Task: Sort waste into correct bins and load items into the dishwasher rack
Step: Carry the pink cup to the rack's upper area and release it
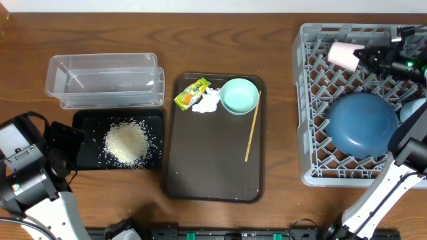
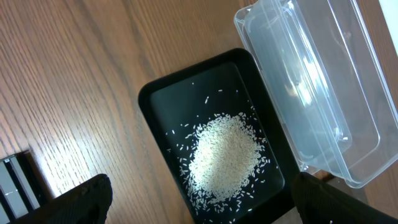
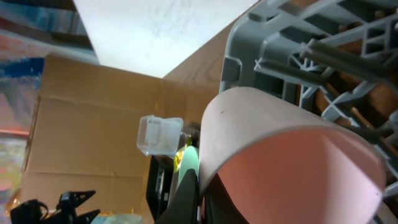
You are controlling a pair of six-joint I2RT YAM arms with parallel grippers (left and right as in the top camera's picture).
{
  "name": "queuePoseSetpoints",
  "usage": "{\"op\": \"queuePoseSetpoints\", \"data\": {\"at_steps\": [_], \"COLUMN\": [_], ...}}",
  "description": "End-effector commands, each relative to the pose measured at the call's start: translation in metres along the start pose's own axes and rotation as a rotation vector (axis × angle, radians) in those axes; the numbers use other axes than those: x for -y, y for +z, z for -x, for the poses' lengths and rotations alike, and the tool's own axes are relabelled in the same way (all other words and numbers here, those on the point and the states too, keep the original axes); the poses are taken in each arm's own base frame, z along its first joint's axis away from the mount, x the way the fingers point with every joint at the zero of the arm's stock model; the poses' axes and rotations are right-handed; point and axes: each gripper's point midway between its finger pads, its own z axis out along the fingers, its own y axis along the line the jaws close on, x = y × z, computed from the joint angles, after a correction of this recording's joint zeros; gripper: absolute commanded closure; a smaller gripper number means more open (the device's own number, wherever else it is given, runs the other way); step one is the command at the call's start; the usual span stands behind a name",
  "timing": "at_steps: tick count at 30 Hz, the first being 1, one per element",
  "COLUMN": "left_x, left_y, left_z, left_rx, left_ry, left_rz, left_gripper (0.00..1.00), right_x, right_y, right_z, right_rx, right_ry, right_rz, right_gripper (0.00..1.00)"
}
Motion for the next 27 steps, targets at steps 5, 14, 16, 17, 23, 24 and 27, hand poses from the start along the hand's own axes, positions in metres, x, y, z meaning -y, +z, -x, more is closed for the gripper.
{"op": "queuePoseSetpoints", "data": {"at_steps": [5,14,16,17,23,24,27], "left_x": [0.001,0.001,0.002,0.001,0.001,0.001,0.001], "left_y": [-0.005,-0.005,-0.005,-0.005,-0.005,-0.005,-0.005], "left_z": [0.006,0.006,0.006,0.006,0.006,0.006,0.006], "left_rx": [0.02,0.02,0.019,0.02,0.02,0.02,0.019], "left_ry": [-0.007,-0.007,-0.007,-0.007,-0.007,-0.007,-0.007], "left_rz": [-0.005,-0.005,-0.005,-0.005,-0.005,-0.005,-0.005], "left_gripper": [0.05,0.06,0.05,0.05,0.05,0.05,0.05], "right_x": [-0.008,0.054,0.055,0.055,0.068,0.07,0.068], "right_y": [0.011,-0.008,-0.016,-0.02,-0.054,-0.06,-0.074], "right_z": [-0.008,-0.025,-0.023,-0.022,-0.025,-0.026,-0.025], "right_rx": [-0.011,-0.042,-0.028,-0.019,0.014,0.017,0.036], "right_ry": [0.023,0.249,0.276,0.279,0.329,0.328,0.332], "right_rz": [0.083,-0.279,-0.283,-0.285,-0.464,-0.502,-0.567], "right_gripper": [0.99,0.99,0.99,0.99,0.98,0.98,0.94]}}
